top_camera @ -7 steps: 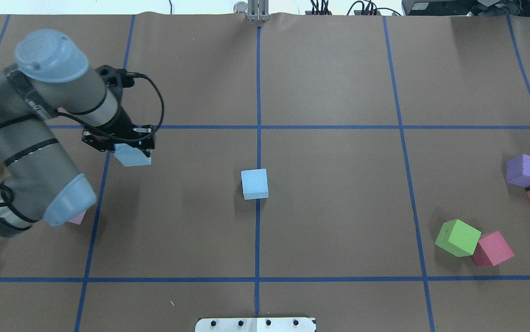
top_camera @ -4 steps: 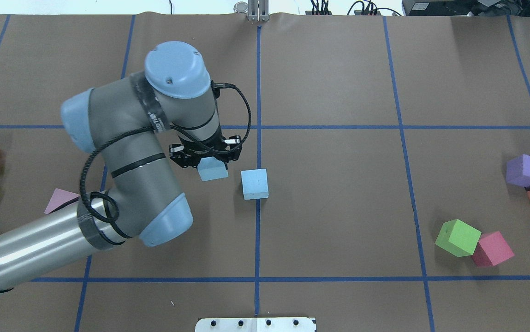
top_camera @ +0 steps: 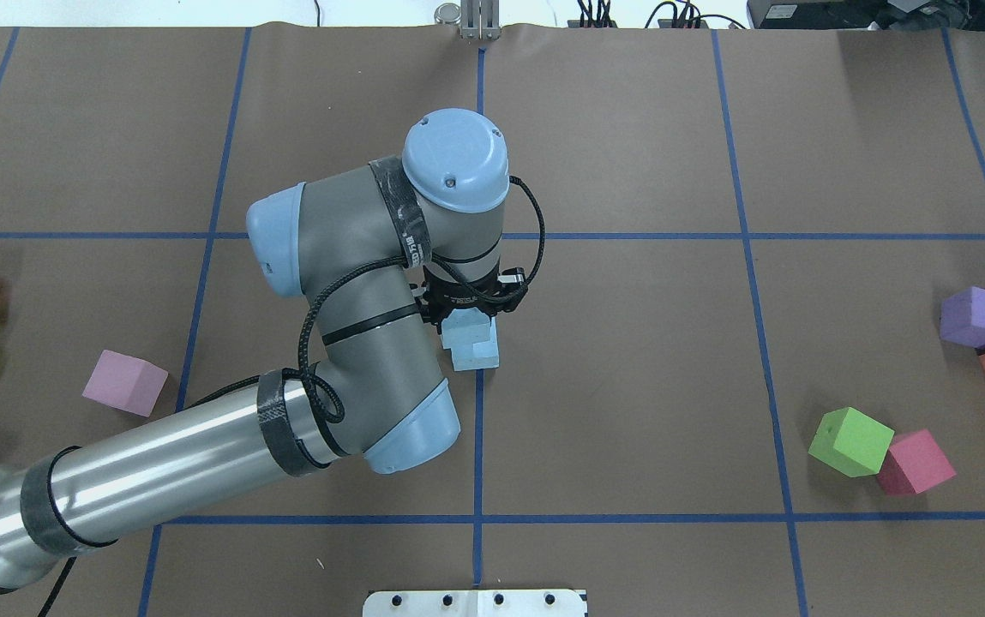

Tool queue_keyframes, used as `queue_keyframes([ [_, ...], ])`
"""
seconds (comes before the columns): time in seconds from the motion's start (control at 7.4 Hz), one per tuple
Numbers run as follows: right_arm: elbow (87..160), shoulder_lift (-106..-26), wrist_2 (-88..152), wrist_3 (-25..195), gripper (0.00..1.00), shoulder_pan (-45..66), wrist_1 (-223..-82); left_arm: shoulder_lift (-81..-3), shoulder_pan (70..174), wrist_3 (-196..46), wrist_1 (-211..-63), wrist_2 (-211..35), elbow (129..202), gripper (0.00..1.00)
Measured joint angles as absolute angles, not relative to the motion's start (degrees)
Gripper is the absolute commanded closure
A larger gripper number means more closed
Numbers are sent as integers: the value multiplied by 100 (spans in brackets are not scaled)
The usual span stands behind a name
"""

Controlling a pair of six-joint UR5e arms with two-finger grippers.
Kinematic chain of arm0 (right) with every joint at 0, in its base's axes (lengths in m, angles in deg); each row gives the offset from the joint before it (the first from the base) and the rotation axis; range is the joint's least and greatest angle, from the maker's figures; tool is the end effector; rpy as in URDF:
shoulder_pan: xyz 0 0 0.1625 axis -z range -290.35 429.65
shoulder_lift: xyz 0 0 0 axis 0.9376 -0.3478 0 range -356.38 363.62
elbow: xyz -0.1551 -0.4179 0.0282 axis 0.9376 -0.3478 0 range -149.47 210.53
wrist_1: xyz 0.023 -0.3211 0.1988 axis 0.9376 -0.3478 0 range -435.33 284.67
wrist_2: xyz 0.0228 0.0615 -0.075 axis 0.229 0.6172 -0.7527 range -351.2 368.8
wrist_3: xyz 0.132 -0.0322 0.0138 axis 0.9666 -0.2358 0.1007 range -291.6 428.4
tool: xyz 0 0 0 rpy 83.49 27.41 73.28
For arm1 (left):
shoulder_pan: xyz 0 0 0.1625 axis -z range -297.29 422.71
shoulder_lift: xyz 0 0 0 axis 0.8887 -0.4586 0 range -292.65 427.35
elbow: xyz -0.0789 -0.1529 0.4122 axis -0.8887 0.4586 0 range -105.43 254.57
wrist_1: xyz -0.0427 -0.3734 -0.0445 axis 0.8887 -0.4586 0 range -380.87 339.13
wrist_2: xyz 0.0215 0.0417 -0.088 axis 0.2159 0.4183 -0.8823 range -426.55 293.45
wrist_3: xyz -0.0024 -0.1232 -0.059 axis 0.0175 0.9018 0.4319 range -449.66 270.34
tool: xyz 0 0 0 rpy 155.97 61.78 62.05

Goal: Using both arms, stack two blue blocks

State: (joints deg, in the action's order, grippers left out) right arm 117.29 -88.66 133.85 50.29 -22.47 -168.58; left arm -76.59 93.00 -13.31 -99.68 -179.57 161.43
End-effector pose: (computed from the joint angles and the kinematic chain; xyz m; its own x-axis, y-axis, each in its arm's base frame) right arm 0.0701 -0.4138 0.7686 0.7858 -0.1949 0.5869 0.2185 0.9753 0.0315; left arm 0.6003 -0.4432 0.1842 0.7050 -0.1605 -0.6908 0.0850 0.9862 -0.1423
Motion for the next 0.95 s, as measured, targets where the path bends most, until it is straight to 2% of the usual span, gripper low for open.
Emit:
queue_keyframes([
  [0.95, 11732, -8858, 13388, 5028, 0, -2246, -16858, -7639, 9120, -1790, -10220, -17966, 16006, 80],
])
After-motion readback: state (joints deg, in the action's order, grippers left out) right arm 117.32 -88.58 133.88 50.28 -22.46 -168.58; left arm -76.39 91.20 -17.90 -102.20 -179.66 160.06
